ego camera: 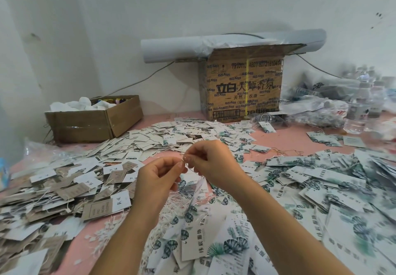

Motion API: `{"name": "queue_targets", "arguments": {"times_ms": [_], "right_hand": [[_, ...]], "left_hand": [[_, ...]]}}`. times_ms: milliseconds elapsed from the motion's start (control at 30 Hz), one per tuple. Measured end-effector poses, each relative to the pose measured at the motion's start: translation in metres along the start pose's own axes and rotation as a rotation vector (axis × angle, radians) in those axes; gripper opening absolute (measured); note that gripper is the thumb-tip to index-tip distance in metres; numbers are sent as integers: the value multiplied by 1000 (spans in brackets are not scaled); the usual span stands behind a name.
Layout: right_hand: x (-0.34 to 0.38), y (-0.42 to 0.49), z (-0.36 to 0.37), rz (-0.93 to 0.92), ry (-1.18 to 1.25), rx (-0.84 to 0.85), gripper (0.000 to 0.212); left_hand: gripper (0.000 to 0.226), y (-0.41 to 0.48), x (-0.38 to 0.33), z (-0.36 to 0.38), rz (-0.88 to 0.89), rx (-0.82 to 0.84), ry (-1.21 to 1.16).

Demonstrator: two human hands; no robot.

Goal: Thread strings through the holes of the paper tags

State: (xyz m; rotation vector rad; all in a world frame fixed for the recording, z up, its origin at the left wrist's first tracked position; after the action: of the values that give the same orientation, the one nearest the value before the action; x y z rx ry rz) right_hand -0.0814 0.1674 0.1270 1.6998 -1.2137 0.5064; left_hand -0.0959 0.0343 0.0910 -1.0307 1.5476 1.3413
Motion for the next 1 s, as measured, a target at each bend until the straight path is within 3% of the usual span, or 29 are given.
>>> {"name": "queue_targets", "arguments": {"times_ms": [200, 467, 1000], "right_hand": [[3, 0, -3, -23, 124, -17, 8], [2, 1, -2, -26, 227, 8, 24], [2, 0, -5, -31, 323, -21, 25]], "left_hand": [[9, -1, -3, -2, 12, -46, -63], [12, -2, -7, -1, 9, -32, -90], [9, -2, -6, -2, 18, -11, -60]]}}
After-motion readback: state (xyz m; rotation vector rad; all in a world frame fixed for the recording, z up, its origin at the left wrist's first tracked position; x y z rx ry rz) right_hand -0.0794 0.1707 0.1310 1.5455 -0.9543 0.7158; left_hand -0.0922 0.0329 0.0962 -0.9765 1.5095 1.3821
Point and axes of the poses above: each hand's wrist, its own y-axis towards the middle knuckle, its own z-axis out of the palm, x = y × z, the point moved 3 cm from there along y, towards the middle knuckle, and after that the axes turned 7 degrees about y, right-handed, at the moved point
